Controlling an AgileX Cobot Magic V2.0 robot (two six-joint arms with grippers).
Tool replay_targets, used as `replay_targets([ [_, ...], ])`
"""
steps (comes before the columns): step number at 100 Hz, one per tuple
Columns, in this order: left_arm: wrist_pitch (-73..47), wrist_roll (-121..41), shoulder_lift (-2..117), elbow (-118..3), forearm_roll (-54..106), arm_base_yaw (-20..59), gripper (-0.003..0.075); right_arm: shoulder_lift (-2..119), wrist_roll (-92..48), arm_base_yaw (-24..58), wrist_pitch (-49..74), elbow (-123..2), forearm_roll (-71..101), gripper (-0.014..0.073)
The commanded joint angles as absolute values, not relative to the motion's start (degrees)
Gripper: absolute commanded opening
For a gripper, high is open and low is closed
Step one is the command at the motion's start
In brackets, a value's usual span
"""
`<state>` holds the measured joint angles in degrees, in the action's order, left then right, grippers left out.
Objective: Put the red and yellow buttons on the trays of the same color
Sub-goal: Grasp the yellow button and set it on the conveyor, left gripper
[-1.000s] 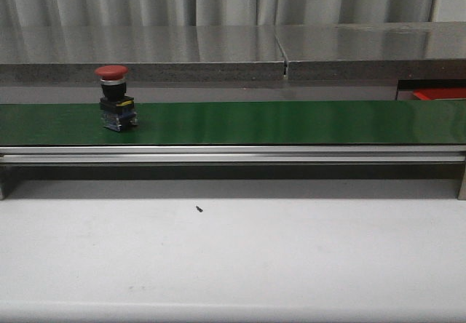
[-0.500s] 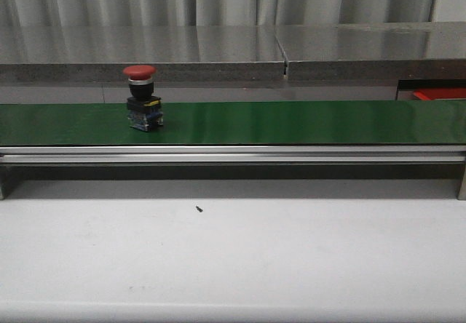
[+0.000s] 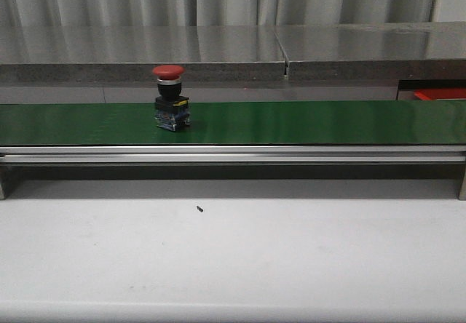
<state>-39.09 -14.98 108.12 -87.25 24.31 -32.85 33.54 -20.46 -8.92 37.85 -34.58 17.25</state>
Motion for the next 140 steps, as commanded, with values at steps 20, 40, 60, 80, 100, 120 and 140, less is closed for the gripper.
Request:
replay_targets([
  [20,-41.38,-17.11,98.52,-89.12,29.14,-24.38,0.0096,33.45,-20.91,-8.88,34.21,-36.01,18.14,-0.0069],
  [40,-41.42,-17.22,98.63,-87.5,29.03,-17.16,0.0096,33.45,-20.91,-8.88,34.21,-36.01,18.14,-0.0069],
  [60,-40.83,-17.46,100.07,-85.35,28.66,-14.0,0.0097,33.45,-20.91,-8.88,34.21,-36.01,18.14,-0.0069],
  [80,-41.06,-17.55,102.86,-84.19,28.77,-13.77,0.0097,33.45,-20.91,-8.88,34.21,-36.01,18.14,-0.0069],
  [100,-41.66,-17.57,103.14,-83.65,29.25,-13.77,0.0193,33.45,-20.91,-8.88,34.21,-36.01,18.14,-0.0069],
  [120,-43.12,-20.72,103.04,-83.65,34.27,-13.77,0.0634,33.45,-20.91,-8.88,34.21,-36.01,18.14,-0.0069],
  [140,-43.24,-23.09,100.1,-83.65,36.96,-13.77,0.067,33.45,-20.91,-8.88,34.21,-36.01,18.14,-0.0069],
])
